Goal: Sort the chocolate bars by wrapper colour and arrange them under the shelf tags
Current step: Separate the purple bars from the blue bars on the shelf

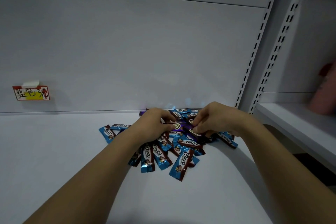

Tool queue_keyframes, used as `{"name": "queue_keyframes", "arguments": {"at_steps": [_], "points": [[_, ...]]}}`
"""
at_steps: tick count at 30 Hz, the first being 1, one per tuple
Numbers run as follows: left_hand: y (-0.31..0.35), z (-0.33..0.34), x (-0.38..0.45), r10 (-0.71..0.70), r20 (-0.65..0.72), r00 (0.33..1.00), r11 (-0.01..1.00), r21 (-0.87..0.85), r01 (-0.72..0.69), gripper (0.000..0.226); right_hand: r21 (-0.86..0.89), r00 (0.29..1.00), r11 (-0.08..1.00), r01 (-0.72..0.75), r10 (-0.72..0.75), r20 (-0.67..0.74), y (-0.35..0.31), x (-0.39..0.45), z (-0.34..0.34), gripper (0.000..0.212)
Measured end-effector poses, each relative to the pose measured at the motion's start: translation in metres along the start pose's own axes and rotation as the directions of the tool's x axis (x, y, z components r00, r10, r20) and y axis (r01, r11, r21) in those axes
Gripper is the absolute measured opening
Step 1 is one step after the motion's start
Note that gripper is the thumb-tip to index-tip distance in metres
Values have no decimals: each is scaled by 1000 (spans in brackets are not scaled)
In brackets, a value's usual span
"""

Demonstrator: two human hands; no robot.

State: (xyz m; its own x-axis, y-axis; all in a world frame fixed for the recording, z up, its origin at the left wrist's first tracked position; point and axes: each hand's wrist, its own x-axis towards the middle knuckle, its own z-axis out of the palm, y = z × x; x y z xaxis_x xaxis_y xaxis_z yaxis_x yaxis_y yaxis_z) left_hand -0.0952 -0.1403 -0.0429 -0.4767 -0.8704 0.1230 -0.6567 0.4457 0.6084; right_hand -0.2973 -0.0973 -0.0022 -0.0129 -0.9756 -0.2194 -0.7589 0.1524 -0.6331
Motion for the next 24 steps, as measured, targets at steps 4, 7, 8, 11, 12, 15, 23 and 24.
{"name": "queue_keyframes", "arguments": {"at_steps": [4,7,8,11,12,15,23,24], "points": [[-3,-5,-1,-26,60,998,999,-23,27,20,-98,1000,995,17,-16,11,-3,-1,0,22],[-6,-7,-3,-34,70,997,997,-69,39,12,-195,999,980,41,-36,31,-7,-4,4,28],[-7,-8,-3,-38,65,997,994,-98,44,12,-217,999,975,49,-44,31,-8,-4,5,30],[-8,-9,-3,-51,43,998,980,-193,58,15,-224,998,973,57,-53,24,-10,-5,7,30],[-8,-9,-4,-56,38,998,974,-220,63,16,-218,999,975,53,-49,24,-10,-6,7,29],[-7,-10,-5,-67,34,997,963,-259,74,18,-206,998,977,48,-41,36,-11,-7,8,23],[-6,-11,-7,-67,-25,997,956,-288,57,17,-90,996,993,76,-72,43,-8,-4,7,20],[-5,-11,-7,-76,-60,995,933,-355,50,15,-36,996,996,82,-81,30,-6,-4,6,20]]}}
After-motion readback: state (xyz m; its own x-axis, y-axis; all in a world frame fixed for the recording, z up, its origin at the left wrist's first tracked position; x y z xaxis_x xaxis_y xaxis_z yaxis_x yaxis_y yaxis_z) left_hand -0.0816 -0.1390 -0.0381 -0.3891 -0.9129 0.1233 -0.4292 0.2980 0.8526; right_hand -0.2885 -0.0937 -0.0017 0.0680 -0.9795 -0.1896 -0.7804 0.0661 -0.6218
